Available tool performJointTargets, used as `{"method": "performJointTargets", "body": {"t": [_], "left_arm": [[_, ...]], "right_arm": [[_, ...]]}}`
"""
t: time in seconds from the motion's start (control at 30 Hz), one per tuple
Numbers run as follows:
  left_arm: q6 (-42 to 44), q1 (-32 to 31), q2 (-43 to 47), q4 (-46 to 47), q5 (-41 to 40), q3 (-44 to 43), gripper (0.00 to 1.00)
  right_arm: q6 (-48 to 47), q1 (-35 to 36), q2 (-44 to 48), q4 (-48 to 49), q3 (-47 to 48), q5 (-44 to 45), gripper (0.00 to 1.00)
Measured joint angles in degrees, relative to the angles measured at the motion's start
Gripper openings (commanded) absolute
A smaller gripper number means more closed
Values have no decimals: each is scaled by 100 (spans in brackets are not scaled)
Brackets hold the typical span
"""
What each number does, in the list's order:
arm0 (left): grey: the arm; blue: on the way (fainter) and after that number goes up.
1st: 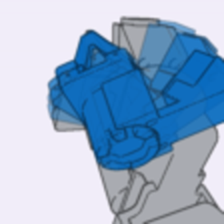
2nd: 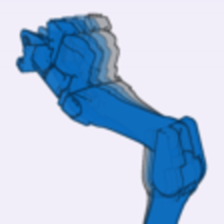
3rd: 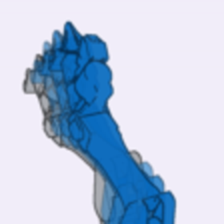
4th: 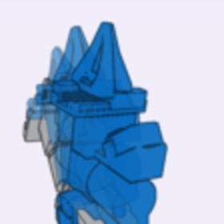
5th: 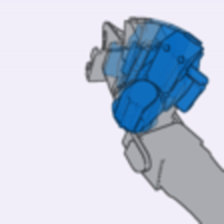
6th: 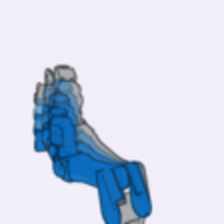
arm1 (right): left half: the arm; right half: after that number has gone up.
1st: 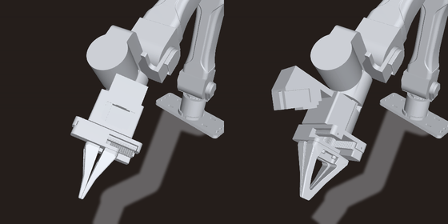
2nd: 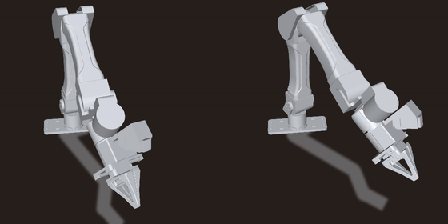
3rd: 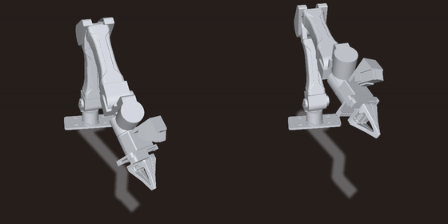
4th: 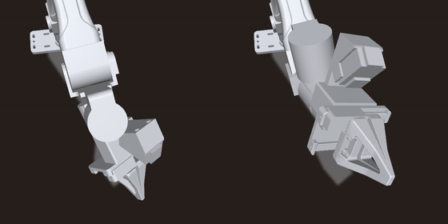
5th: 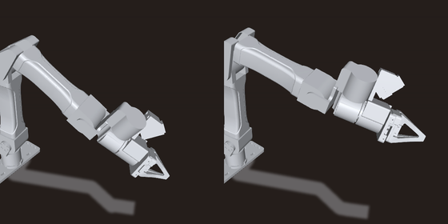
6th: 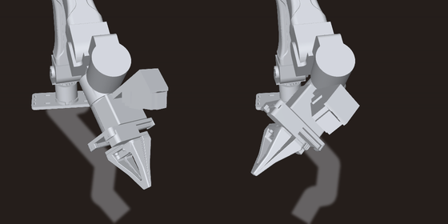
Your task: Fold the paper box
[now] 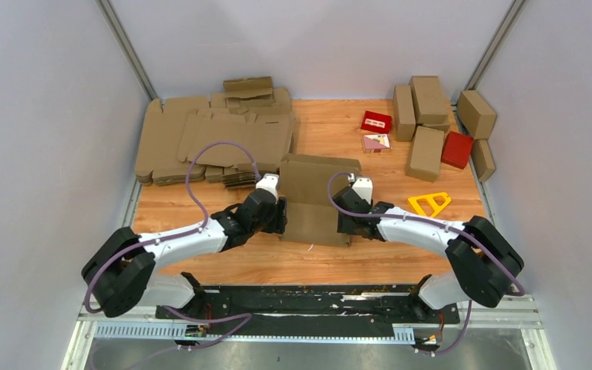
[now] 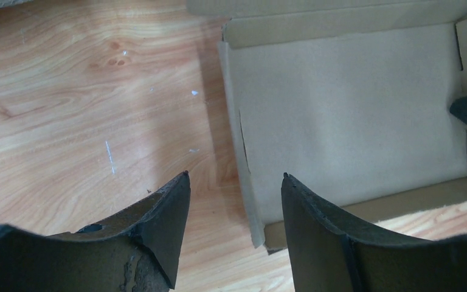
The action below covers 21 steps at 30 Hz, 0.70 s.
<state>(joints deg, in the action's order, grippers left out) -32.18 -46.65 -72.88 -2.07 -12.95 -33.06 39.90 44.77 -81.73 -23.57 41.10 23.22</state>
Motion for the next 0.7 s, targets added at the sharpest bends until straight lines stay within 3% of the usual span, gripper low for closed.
{"method": "performJointTargets", "body": {"t": [0.1, 0.2, 0.47, 0.53, 0.67, 0.7], "left_arm": [[15, -122, -332, -111, -240, -286, 60], [42, -177, -592, -157, -417, -546, 56], [55, -197, -754, -291, -745, -608, 56], [57, -199, -723, -297, -769, -599, 57], [129, -199, -345, -173, -525, -391, 63], [157, -199, -173, -140, -459, -286, 64]], "right_arm": [[-17, 17, -122, -122, 2, -31, 34], [-70, 39, -157, -173, 26, -37, 2], [-105, 146, -262, -361, 142, 107, 0], [-105, 170, -262, -367, 142, 133, 6], [-157, 170, -260, -363, 142, 129, 47], [-225, 170, -254, -361, 142, 129, 53]]}}
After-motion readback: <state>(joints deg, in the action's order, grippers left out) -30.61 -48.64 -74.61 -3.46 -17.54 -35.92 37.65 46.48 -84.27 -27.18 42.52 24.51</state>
